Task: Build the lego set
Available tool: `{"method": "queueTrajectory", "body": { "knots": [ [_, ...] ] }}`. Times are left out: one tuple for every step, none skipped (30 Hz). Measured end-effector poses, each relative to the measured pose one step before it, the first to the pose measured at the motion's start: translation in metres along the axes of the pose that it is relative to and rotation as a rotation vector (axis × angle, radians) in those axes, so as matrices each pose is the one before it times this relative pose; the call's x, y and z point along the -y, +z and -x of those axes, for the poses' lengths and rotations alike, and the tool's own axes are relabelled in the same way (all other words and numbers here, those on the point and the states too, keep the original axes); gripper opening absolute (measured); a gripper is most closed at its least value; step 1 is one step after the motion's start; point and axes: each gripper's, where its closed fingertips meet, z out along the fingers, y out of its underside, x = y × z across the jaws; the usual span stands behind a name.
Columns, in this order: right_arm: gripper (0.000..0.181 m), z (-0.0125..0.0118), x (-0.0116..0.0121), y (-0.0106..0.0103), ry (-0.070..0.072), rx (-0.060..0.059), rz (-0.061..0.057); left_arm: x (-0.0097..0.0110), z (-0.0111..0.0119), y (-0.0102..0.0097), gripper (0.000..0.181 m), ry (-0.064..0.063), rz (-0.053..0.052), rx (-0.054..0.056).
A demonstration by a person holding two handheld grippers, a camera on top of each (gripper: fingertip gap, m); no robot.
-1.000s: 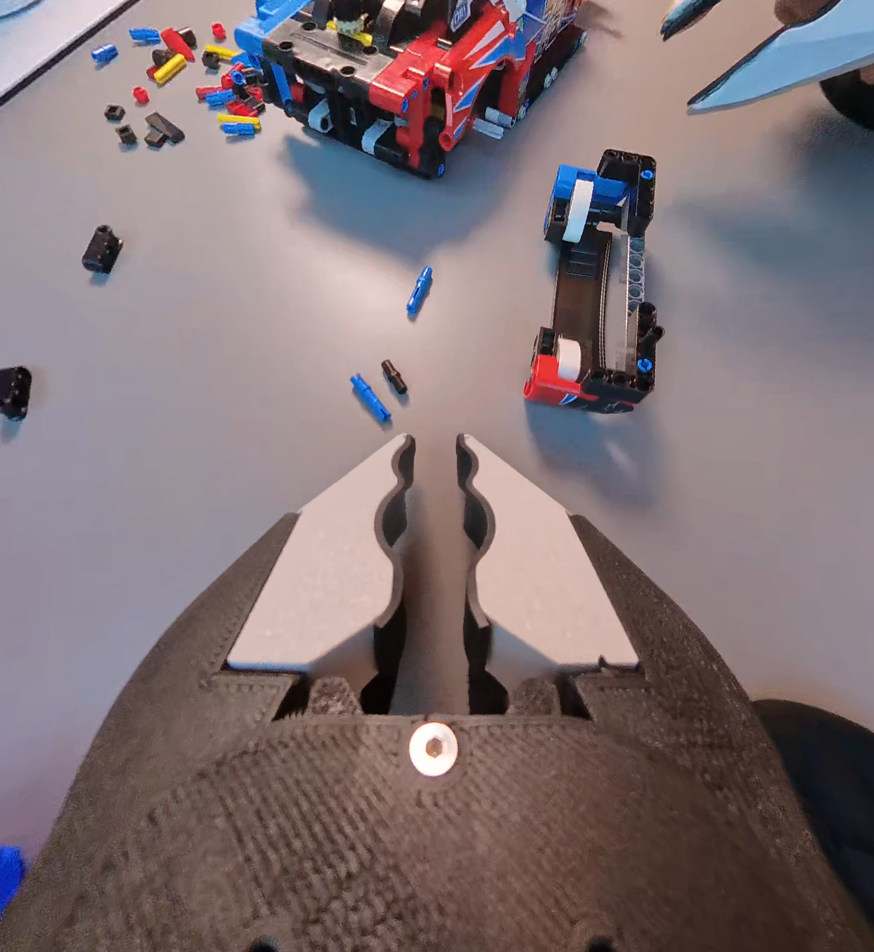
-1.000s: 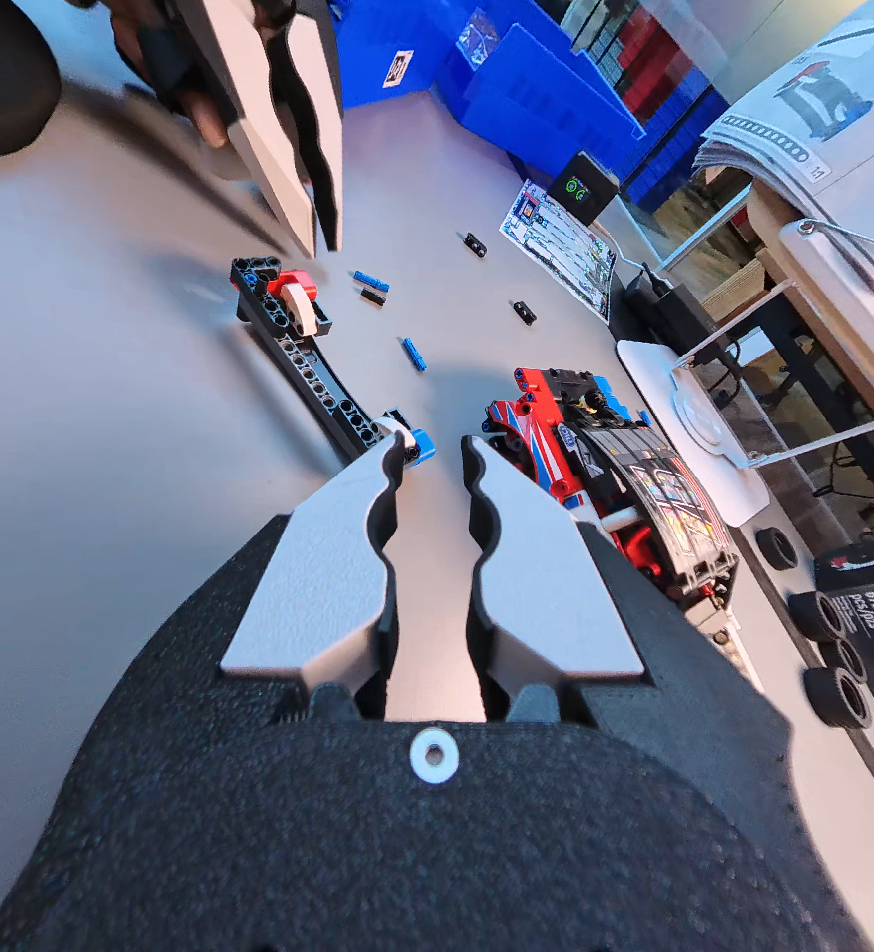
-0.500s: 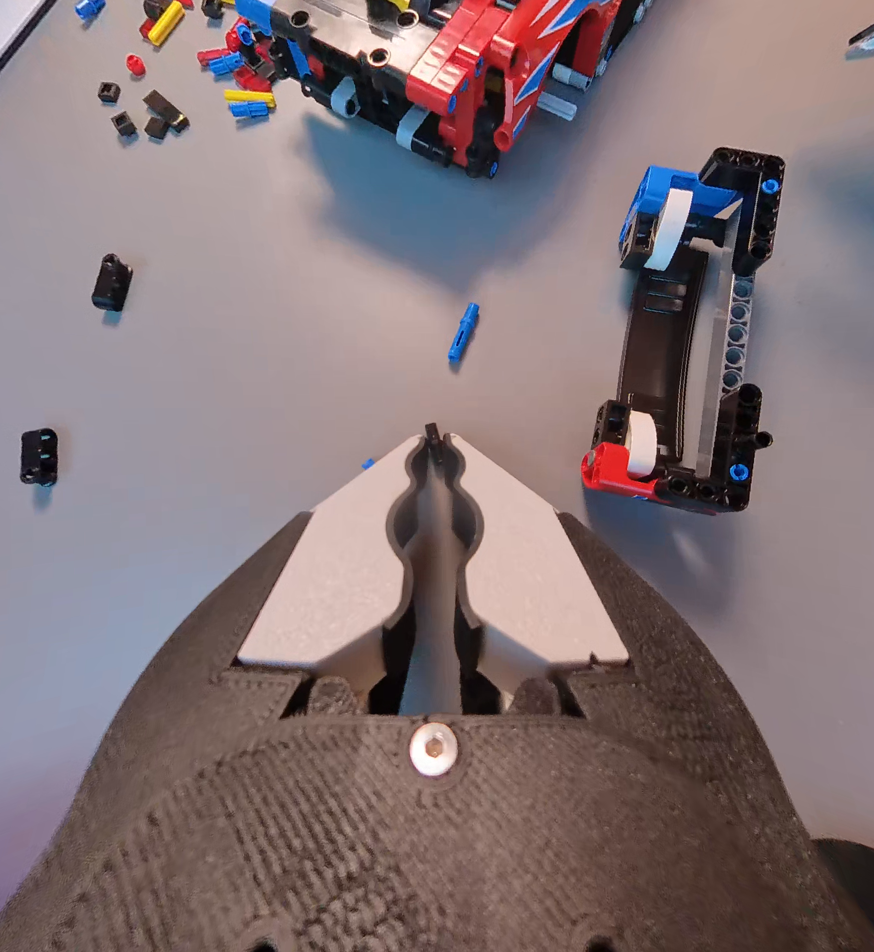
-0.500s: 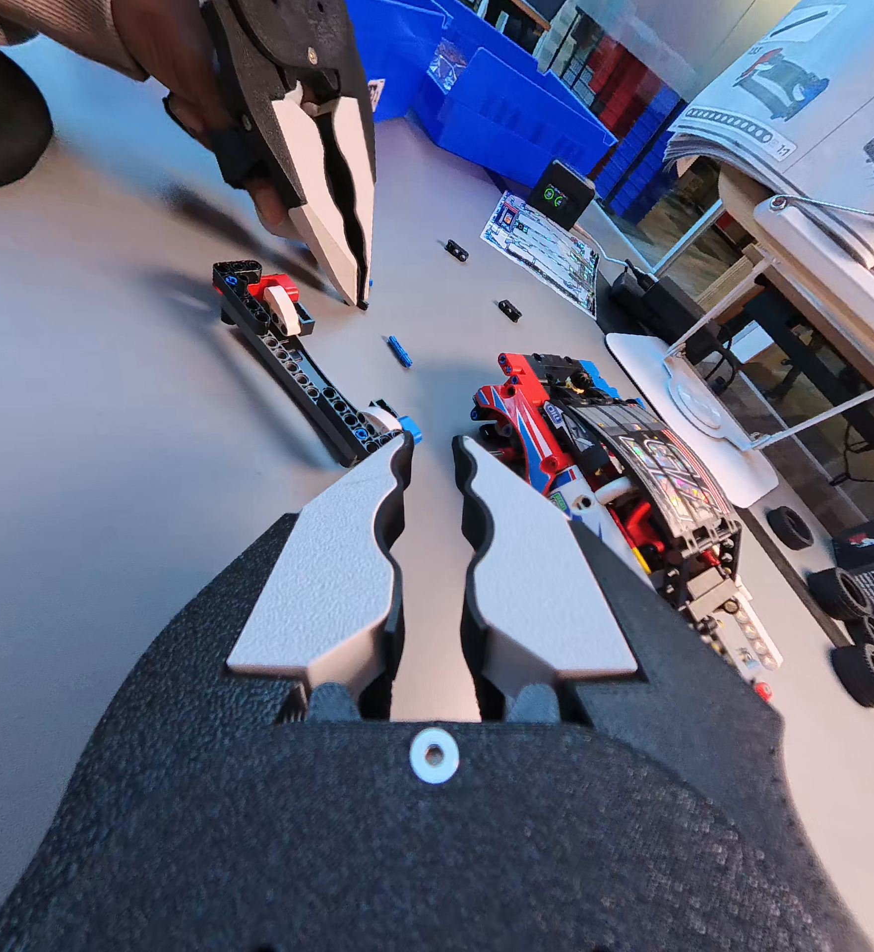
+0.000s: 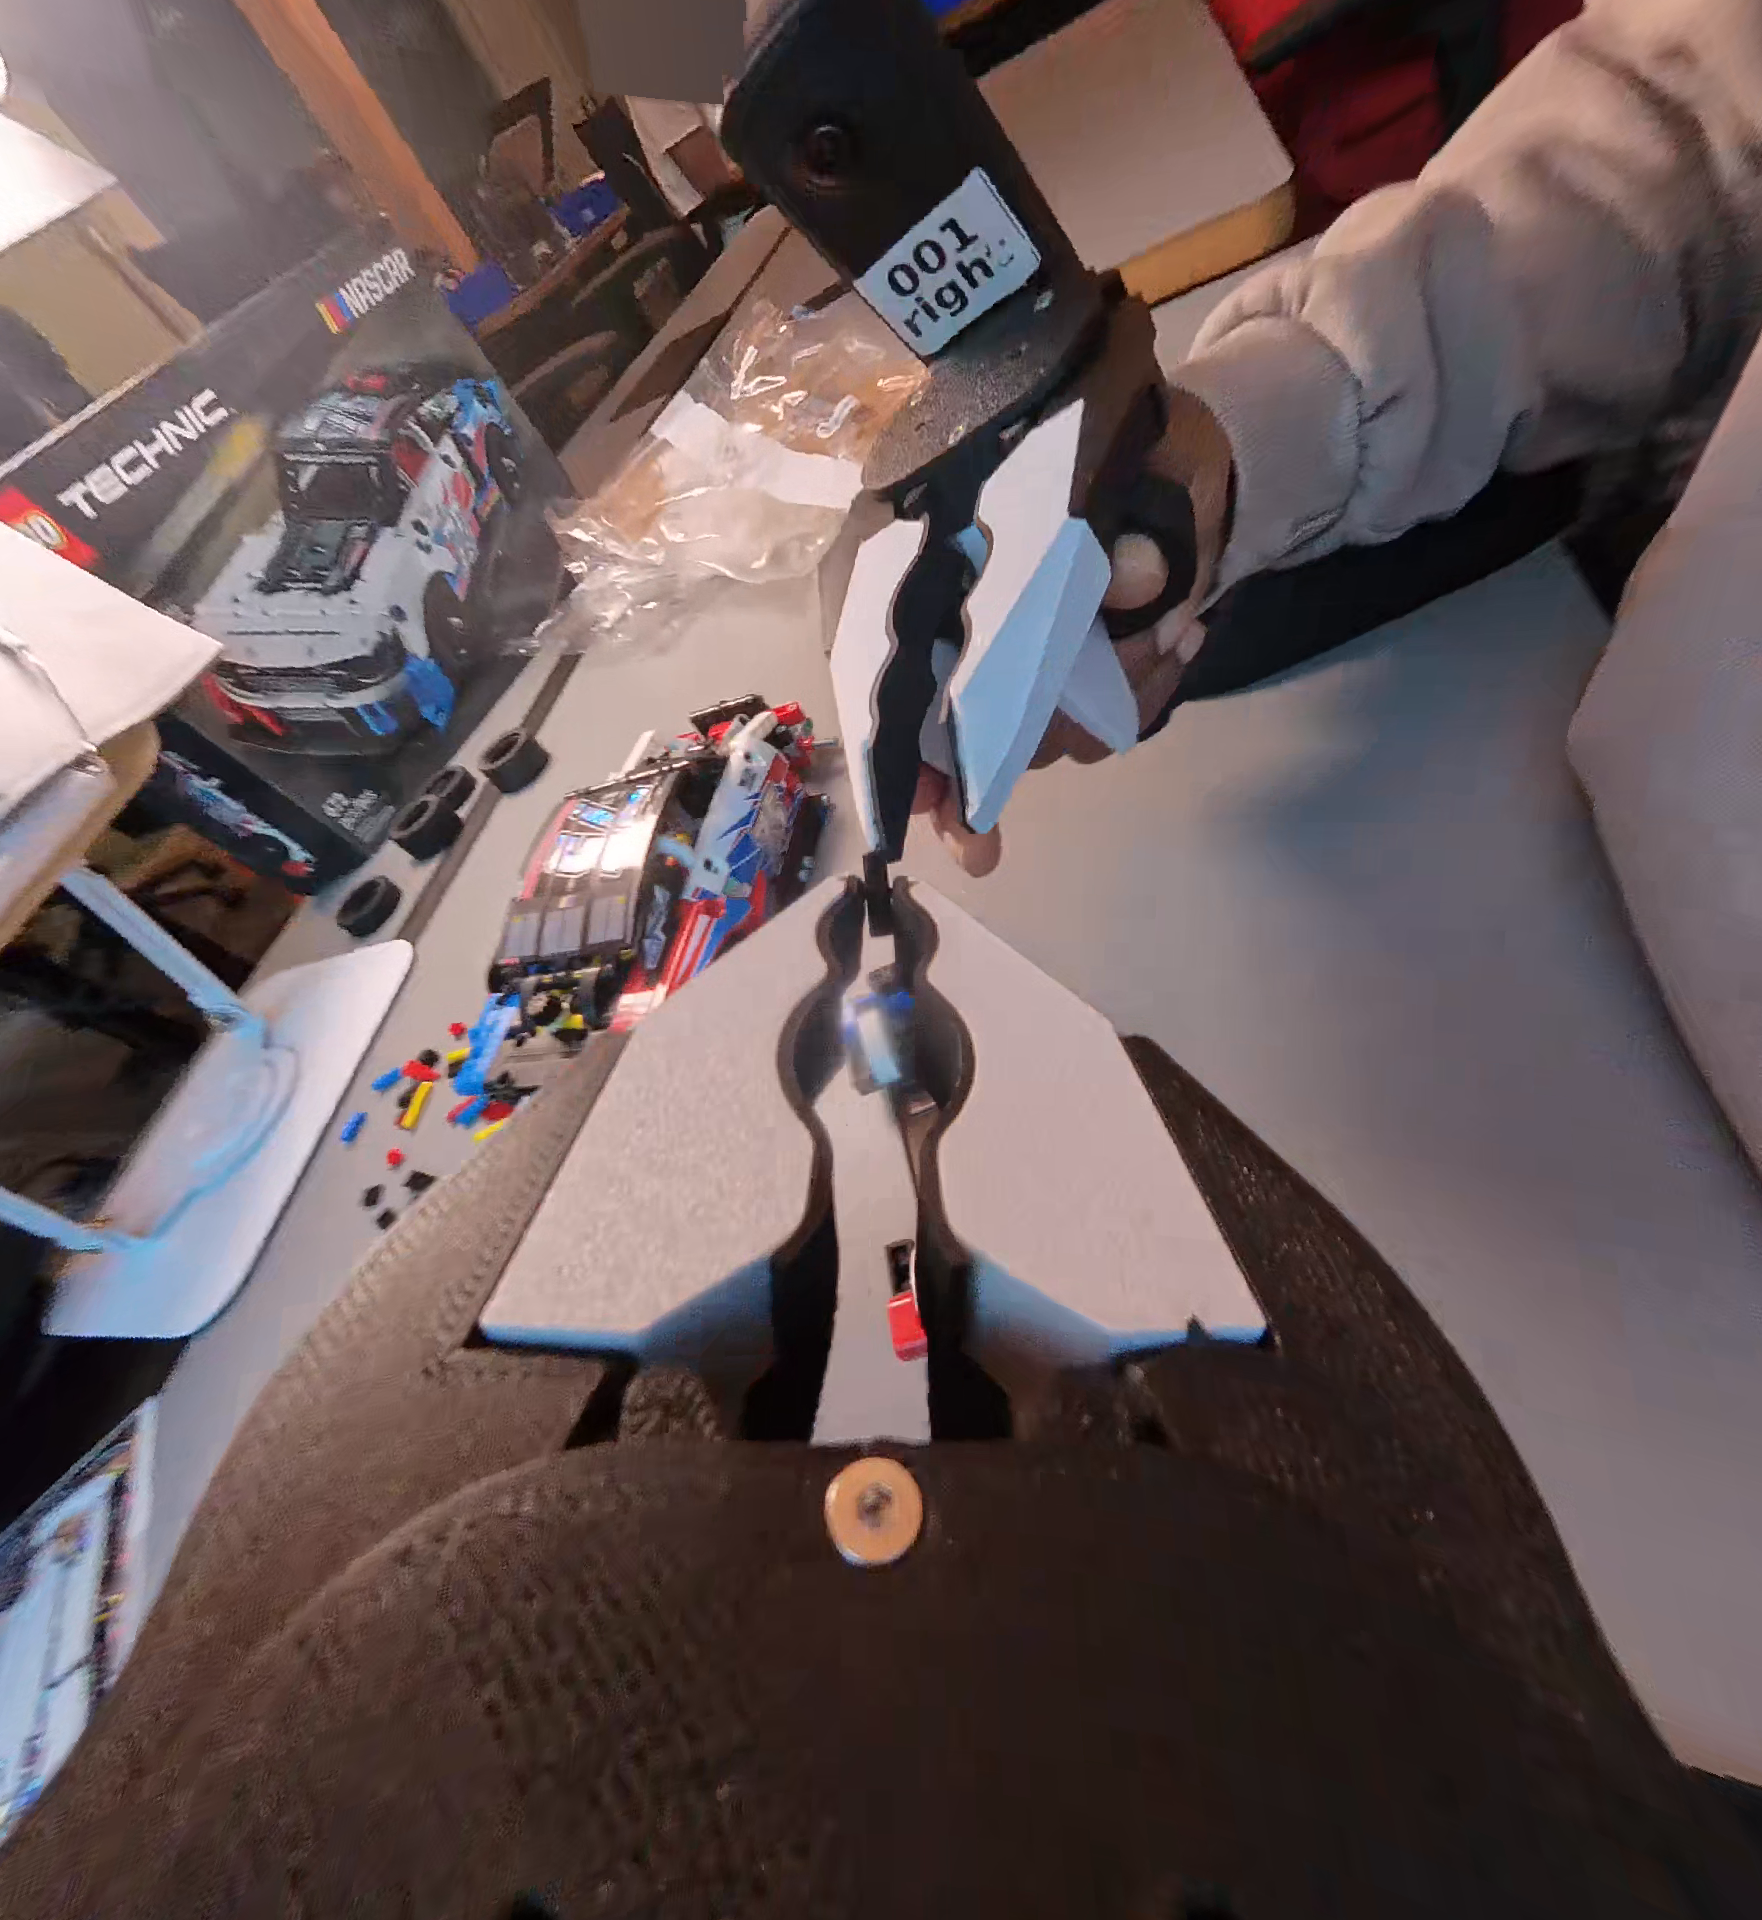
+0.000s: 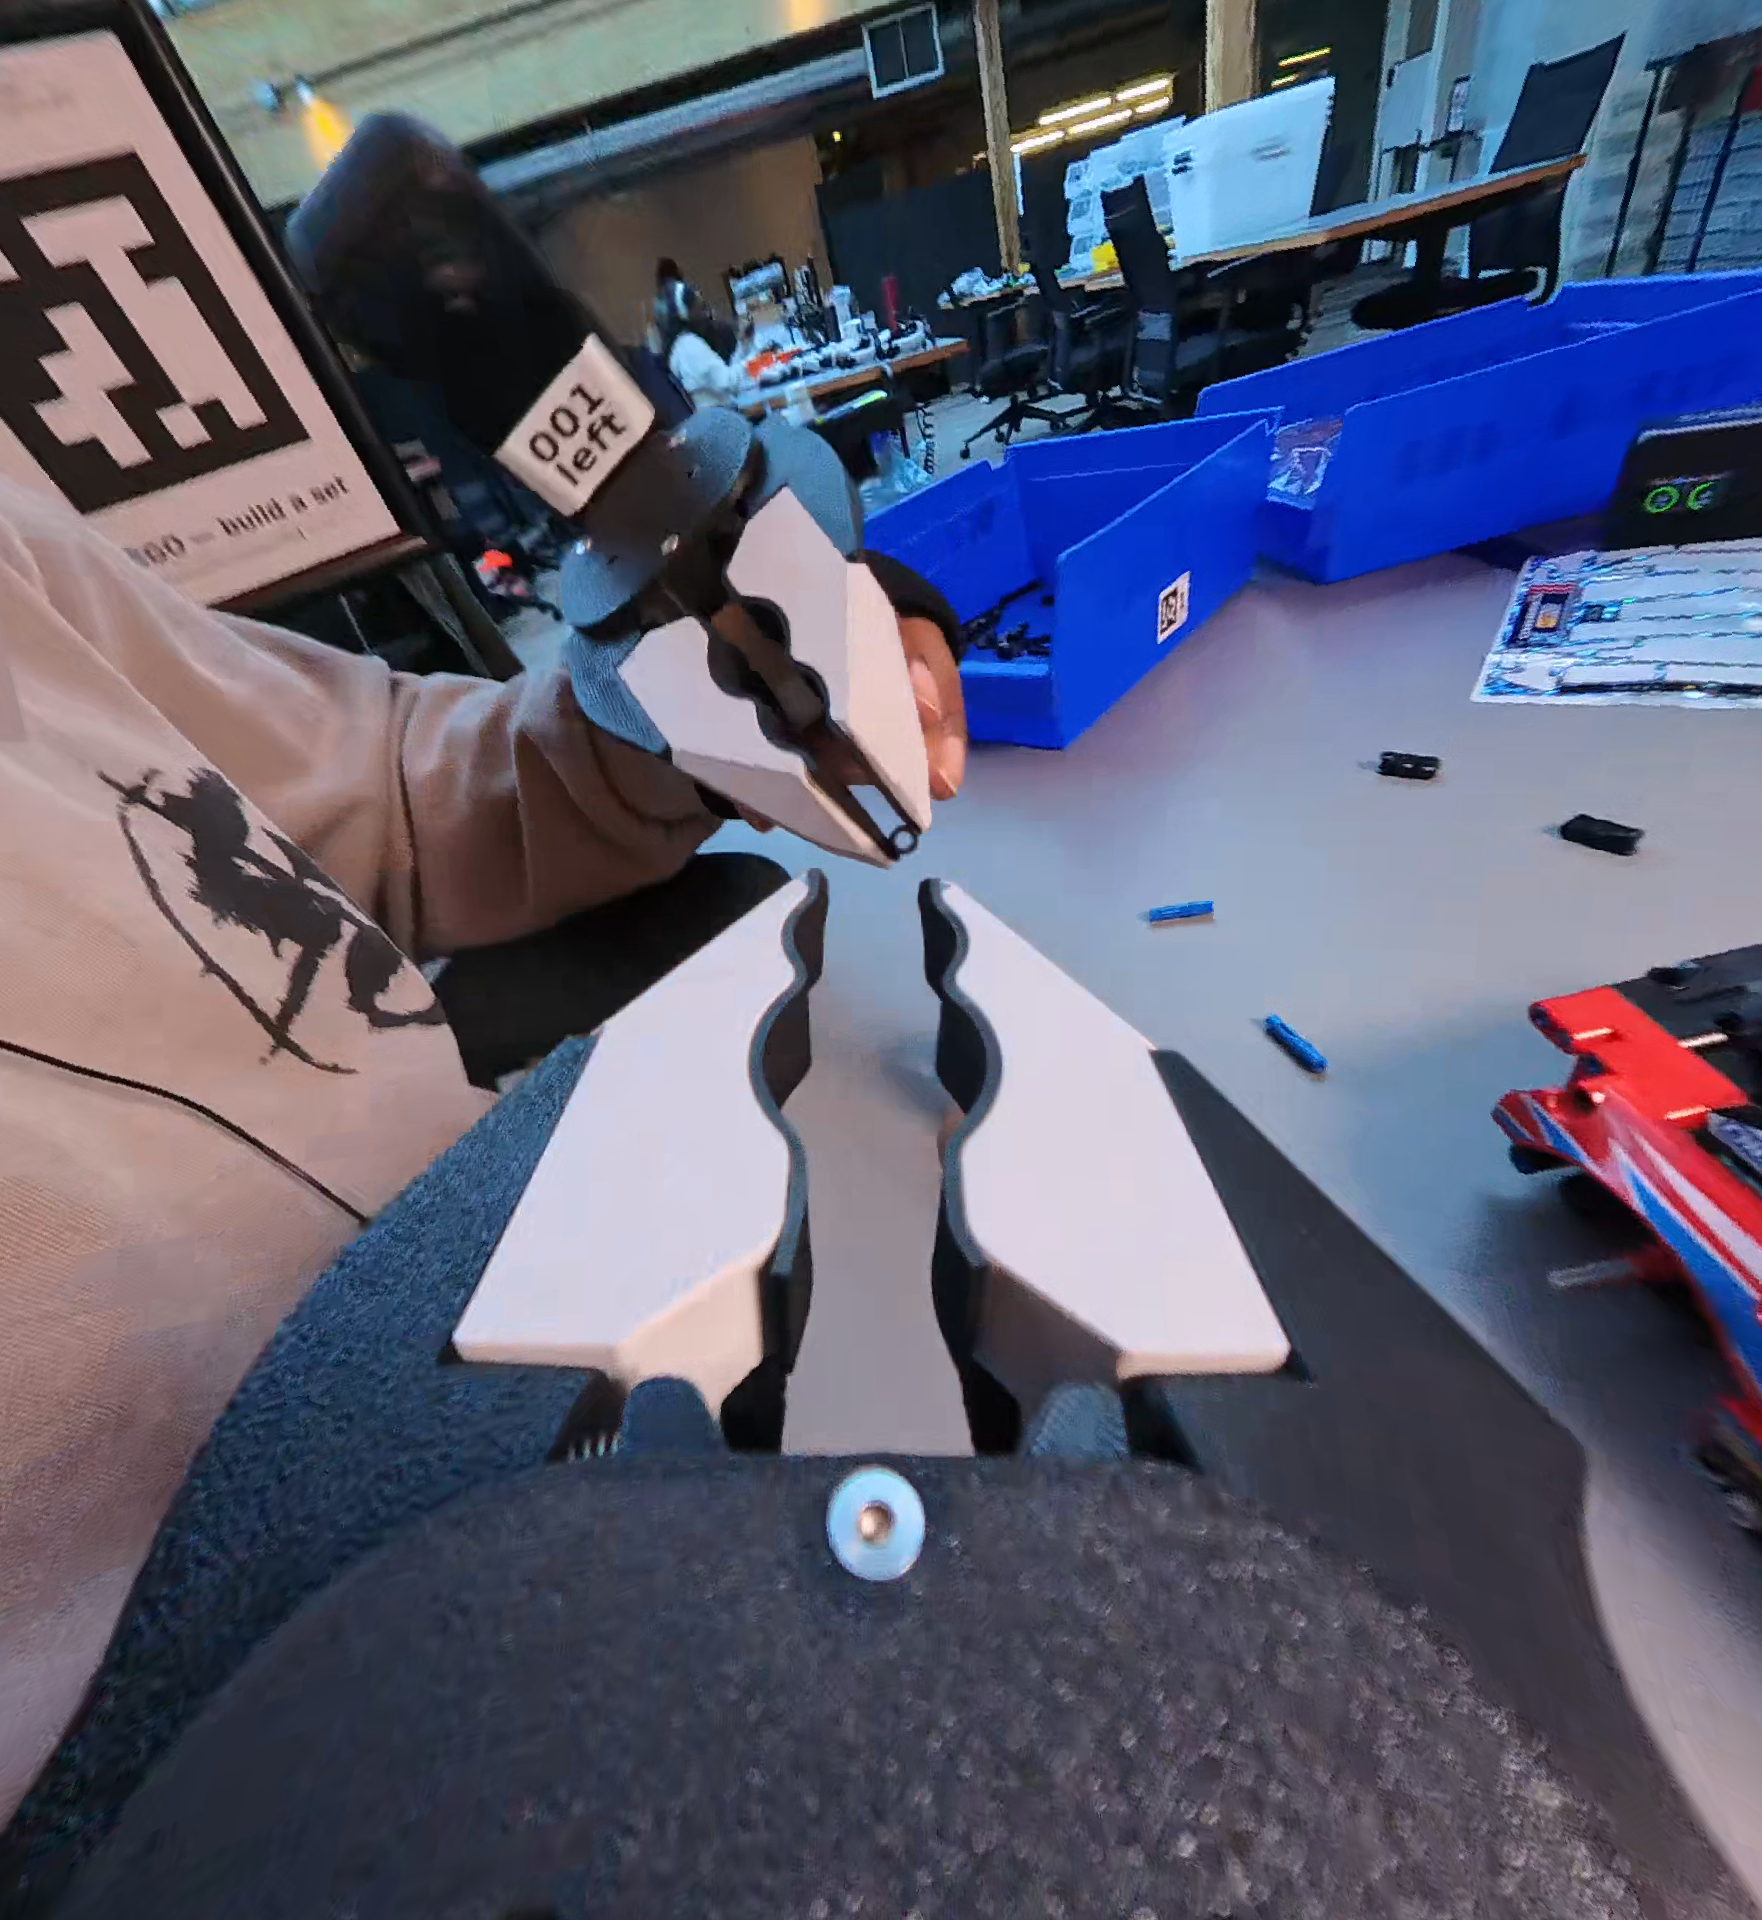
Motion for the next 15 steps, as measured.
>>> {"method": "queueTrajectory", "body": {
  "knots": [
    [0.016,0.00096,0.00220,0.00147,0.0452,0.0109,-0.0156,0.00053,-0.00055,0.00012,0.002,0.0390,0.0147,0.0188],
    [0.016,0.00084,0.00212,0.00128,0.0435,0.0119,-0.0175,0.00000,-0.00056,0.00023,0.002,0.0304,0.0136,0.0150],
    [0.015,-0.00003,0.00102,0.00136,0.0387,0.0065,-0.0121,-0.00067,-0.00038,0.00039,0.002,0.0277,0.0142,0.0148],
    [0.014,-0.00093,0.00057,0.00123,0.0274,-0.0001,-0.0089,-0.00091,-0.00044,0.00040,0.002,0.0237,0.0131,0.0119],
    [0.012,-0.00210,-0.00091,0.00141,0.0179,-0.0095,-0.0004,-0.00037,-0.00007,0.00017,0.003,0.0170,0.0080,0.0123],
    [0.012,-0.00238,-0.00290,0.00174,0.0063,-0.0125,0.0147,0.00024,-0.00051,0.00006,0.002,0.0119,0.0034,0.0087],
    [0.012,-0.00018,-0.00228,0.00181,0.0007,-0.0012,0.0089,-0.00121,-0.00137,0.00051,0.003,0.0147,0.0132,0.0018],
    [0.011,0.00079,-0.00029,0.00138,0.0111,0.0060,-0.0041,-0.00173,-0.00083,0.00056,0.003,0.0207,0.0169,0.0078],
    [0.010,-0.00042,-0.00010,0.00105,0.0152,0.0020,-0.0033,-0.00018,-0.00047,-0.00001,0.003,0.0177,0.0056,0.0100],
    [0.010,0.00043,-0.00018,0.00074,0.0134,0.0097,-0.0015,0.00010,-0.00085,-0.00051,0.003,0.0053,0.0031,0.0035],
    [0.009,0.00012,-0.00039,0.00071,0.0094,0.0058,0.0031,-0.00050,-0.00013,-0.00082,0.003,0.0015,0.0053,0.0042],
    [0.008,-0.00021,-0.00065,0.00080,0.0057,0.0002,0.0042,-0.00068,-0.00046,-0.00095,0.003,0.0067,0.0045,0.0054],
    [0.008,0.00020,-0.00014,0.00075,0.0037,0.0032,0.0008,-0.00028,-0.00016,-0.00087,0.003,0.0108,0.0020,0.0104],
    [0.007,0.00053,0.00008,0.00058,0.0122,0.0091,-0.0008,-0.00001,-0.00011,-0.00096,0.003,0.0098,0.0005,0.0121],
    [0.006,0.00024,-0.00031,0.00060,0.0227,0.0126,0.0009,-0.00005,-0.00033,-0.00087,0.003,0.0081,0.0014,0.0091]
  ]
}}
